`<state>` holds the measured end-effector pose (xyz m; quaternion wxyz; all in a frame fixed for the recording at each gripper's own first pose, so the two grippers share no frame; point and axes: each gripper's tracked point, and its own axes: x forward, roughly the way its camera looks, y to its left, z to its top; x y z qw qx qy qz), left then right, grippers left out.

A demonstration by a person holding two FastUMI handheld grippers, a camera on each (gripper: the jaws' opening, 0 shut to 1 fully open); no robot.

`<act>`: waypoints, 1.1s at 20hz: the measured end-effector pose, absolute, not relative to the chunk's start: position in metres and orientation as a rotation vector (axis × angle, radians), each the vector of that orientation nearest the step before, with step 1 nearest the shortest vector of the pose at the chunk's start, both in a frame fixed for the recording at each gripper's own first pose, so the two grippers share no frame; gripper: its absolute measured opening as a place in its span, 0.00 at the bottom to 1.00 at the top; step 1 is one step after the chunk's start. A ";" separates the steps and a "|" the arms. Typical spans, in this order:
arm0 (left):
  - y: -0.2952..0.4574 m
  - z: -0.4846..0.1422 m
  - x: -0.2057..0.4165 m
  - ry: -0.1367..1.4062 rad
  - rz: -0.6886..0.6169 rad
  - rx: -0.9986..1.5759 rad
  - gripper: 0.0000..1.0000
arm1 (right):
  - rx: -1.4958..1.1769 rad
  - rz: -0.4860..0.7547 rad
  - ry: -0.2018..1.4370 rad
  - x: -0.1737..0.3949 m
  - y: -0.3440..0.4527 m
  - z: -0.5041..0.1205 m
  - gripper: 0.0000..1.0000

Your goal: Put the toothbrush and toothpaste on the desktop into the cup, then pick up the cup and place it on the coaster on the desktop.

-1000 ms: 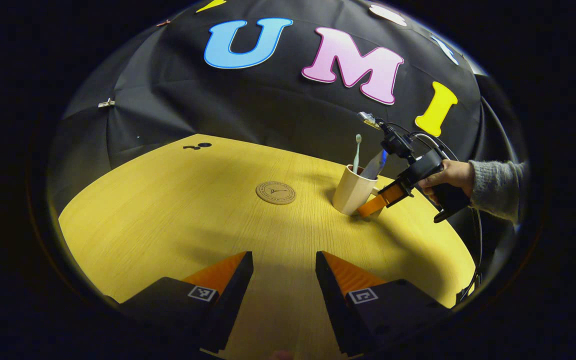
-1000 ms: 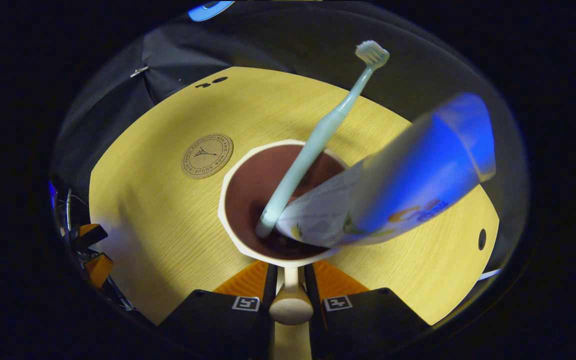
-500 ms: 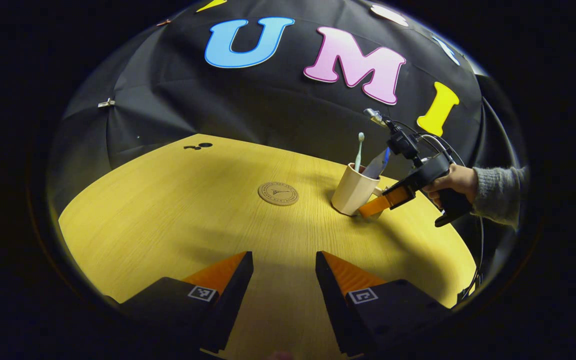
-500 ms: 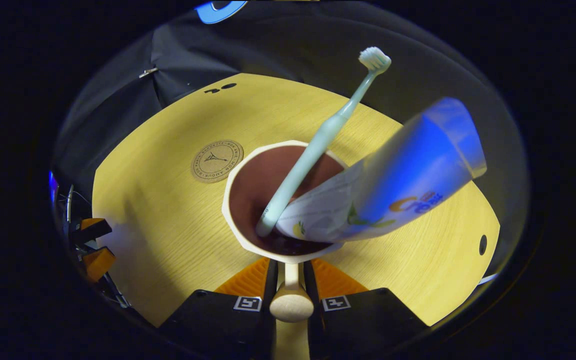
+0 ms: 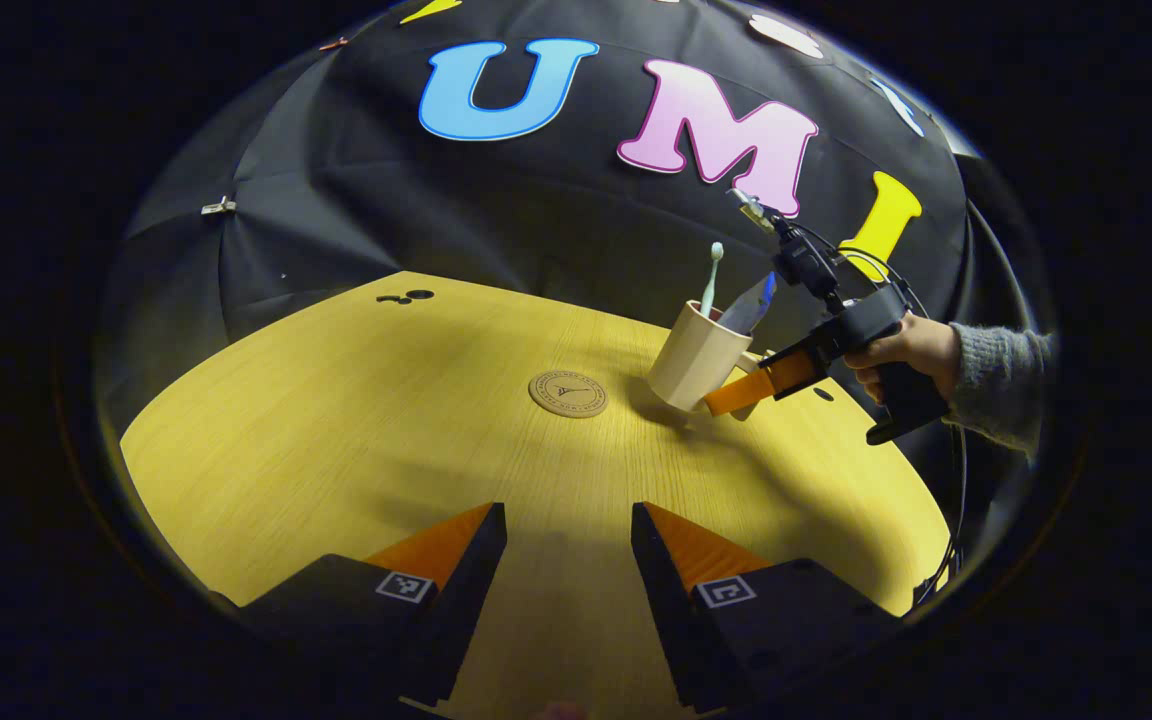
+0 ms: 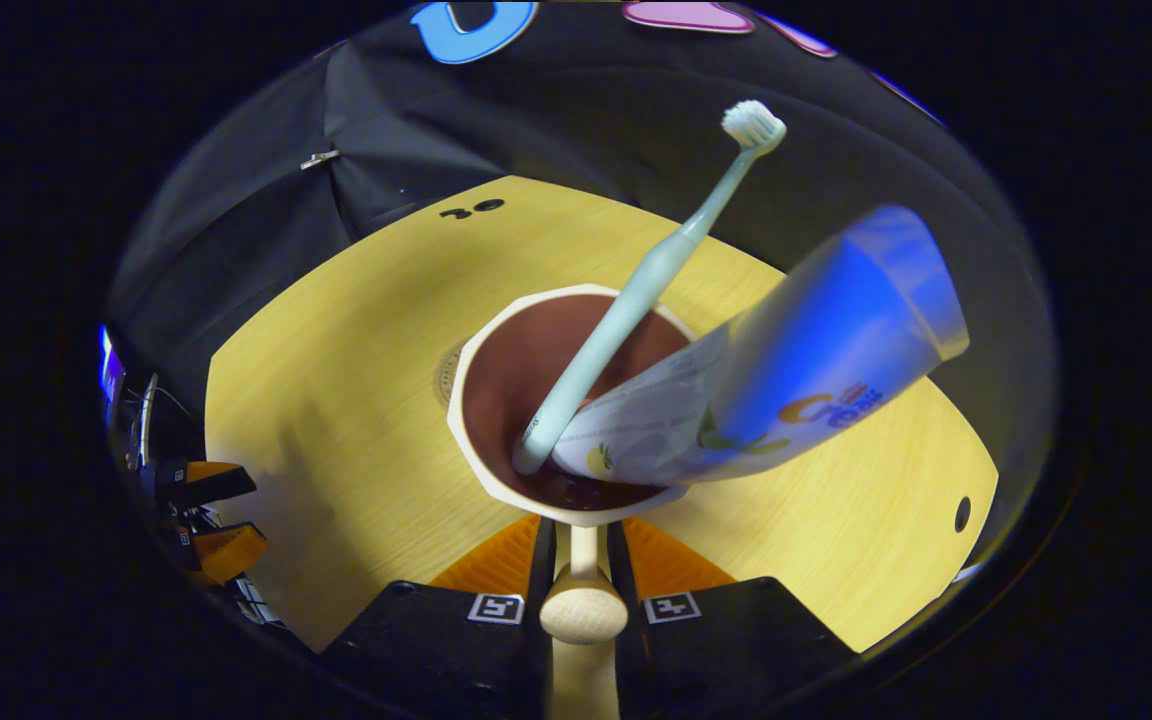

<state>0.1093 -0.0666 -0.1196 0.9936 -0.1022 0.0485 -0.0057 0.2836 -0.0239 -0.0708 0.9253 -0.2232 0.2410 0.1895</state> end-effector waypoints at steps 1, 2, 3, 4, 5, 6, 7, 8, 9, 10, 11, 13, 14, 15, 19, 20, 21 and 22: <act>-0.063 -0.119 0.106 0.095 -0.008 -0.203 0.80 | -0.458 0.398 0.494 0.284 -0.015 -0.070 0.28; -0.059 -0.119 0.103 0.095 -0.006 -0.202 0.80 | -0.460 0.409 0.492 0.284 -0.005 -0.069 0.28; -0.055 -0.119 0.100 0.095 -0.003 -0.202 0.81 | -0.464 0.415 0.489 0.285 0.004 -0.068 0.28; -0.051 -0.119 0.096 0.094 -0.001 -0.205 0.81 | -0.471 0.423 0.489 0.288 0.014 -0.070 0.28; -0.046 -0.119 0.093 0.095 0.003 -0.210 0.81 | -0.472 0.429 0.487 0.290 0.023 -0.070 0.28; -0.041 -0.120 0.090 0.096 0.007 -0.216 0.81 | -0.471 0.434 0.489 0.292 0.033 -0.070 0.28; -0.035 -0.121 0.087 0.098 0.012 -0.222 0.81 | -0.471 0.440 0.493 0.295 0.042 -0.072 0.28; -0.031 -0.123 0.084 0.100 0.017 -0.227 0.81 | -0.473 0.438 0.495 0.300 0.048 -0.073 0.28; -0.026 -0.124 0.082 0.102 0.022 -0.231 0.80 | -0.479 0.438 0.501 0.305 0.055 -0.075 0.28; -0.021 -0.126 0.080 0.104 0.027 -0.233 0.81 | -0.482 0.436 0.502 0.310 0.060 -0.077 0.28; -0.016 -0.127 0.078 0.107 0.034 -0.236 0.81 | -0.481 0.433 0.508 0.314 0.064 -0.078 0.28; -0.009 -0.131 0.075 0.113 0.043 -0.244 0.81 | -0.488 0.436 0.520 0.320 0.073 -0.083 0.28; -0.005 -0.132 0.075 0.116 0.046 -0.248 0.81 | -0.494 0.438 0.528 0.323 0.077 -0.087 0.28; -0.001 -0.133 0.075 0.115 0.052 -0.251 0.80 | -0.503 0.441 0.535 0.324 0.080 -0.090 0.28; 0.007 -0.132 0.076 0.111 0.061 -0.270 0.81 | -0.550 0.426 0.535 0.321 0.080 -0.091 0.28; 0.007 -0.133 0.078 0.111 0.058 -0.270 0.81 | -0.555 0.425 0.530 0.323 0.081 -0.091 0.28; 0.008 -0.133 0.078 0.113 0.056 -0.269 0.81 | -0.553 0.424 0.532 0.322 0.081 -0.091 0.28; 0.008 -0.135 0.078 0.115 0.055 -0.268 0.81 | -0.550 0.421 0.534 0.321 0.080 -0.090 0.28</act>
